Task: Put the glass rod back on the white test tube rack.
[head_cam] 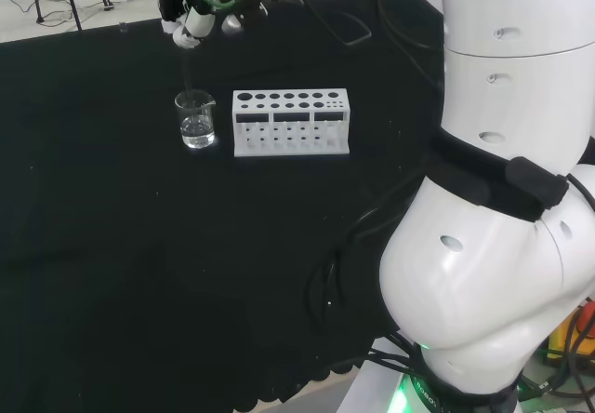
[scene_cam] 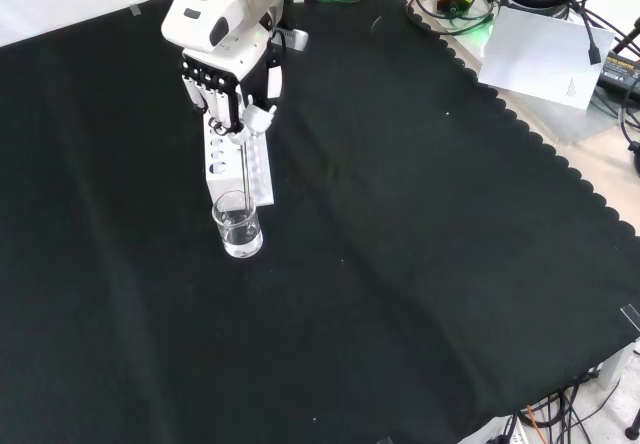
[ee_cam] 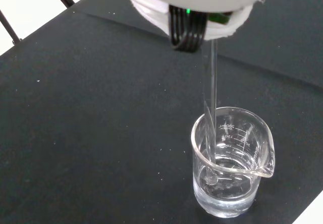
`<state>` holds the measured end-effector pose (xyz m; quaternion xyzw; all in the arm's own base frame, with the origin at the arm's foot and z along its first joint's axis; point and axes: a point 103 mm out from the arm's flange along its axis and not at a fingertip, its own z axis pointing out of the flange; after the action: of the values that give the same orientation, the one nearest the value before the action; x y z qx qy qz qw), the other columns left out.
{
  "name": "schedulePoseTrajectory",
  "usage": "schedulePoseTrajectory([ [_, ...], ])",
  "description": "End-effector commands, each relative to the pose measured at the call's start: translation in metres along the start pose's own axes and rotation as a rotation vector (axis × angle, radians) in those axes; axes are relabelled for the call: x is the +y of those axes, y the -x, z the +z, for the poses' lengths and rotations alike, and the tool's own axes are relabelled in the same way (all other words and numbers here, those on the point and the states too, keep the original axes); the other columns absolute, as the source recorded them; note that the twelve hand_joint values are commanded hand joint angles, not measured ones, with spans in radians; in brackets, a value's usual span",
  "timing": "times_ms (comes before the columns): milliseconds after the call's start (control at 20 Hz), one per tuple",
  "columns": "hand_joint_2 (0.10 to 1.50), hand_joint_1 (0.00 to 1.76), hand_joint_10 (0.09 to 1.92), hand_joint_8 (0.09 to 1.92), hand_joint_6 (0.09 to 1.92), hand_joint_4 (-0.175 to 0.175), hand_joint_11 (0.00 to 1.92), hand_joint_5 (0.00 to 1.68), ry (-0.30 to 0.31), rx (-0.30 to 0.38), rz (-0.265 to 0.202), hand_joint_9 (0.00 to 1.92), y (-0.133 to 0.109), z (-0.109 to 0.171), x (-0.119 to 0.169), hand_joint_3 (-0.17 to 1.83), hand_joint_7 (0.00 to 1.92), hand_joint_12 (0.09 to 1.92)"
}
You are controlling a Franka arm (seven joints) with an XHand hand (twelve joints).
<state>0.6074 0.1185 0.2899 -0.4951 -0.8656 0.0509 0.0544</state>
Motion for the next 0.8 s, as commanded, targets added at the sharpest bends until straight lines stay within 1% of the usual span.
schedulePoseTrajectory([
  [50,0.67,1.33,0.64,0.65,0.35,-0.175,1.48,1.29,0.009,0.004,0.007,1.72,0.002,-0.004,-0.001,0.59,1.41,0.86],
  [300,0.67,1.33,0.64,0.66,0.34,-0.175,1.48,1.29,0.017,0.021,0.027,1.72,0.008,-0.010,-0.004,0.59,1.41,0.86],
  [500,0.68,1.33,0.64,0.66,0.34,-0.175,1.48,1.29,0.030,0.016,0.037,1.72,0.014,-0.018,-0.009,0.59,1.41,0.86],
  [700,0.68,1.33,0.64,0.66,0.34,-0.175,1.48,1.29,0.051,0.019,0.042,1.72,0.015,-0.028,-0.020,0.59,1.41,0.86],
  [800,0.68,1.33,0.64,0.66,0.34,-0.175,1.48,1.29,0.063,0.019,0.048,1.72,0.014,-0.039,-0.027,0.59,1.40,0.86],
])
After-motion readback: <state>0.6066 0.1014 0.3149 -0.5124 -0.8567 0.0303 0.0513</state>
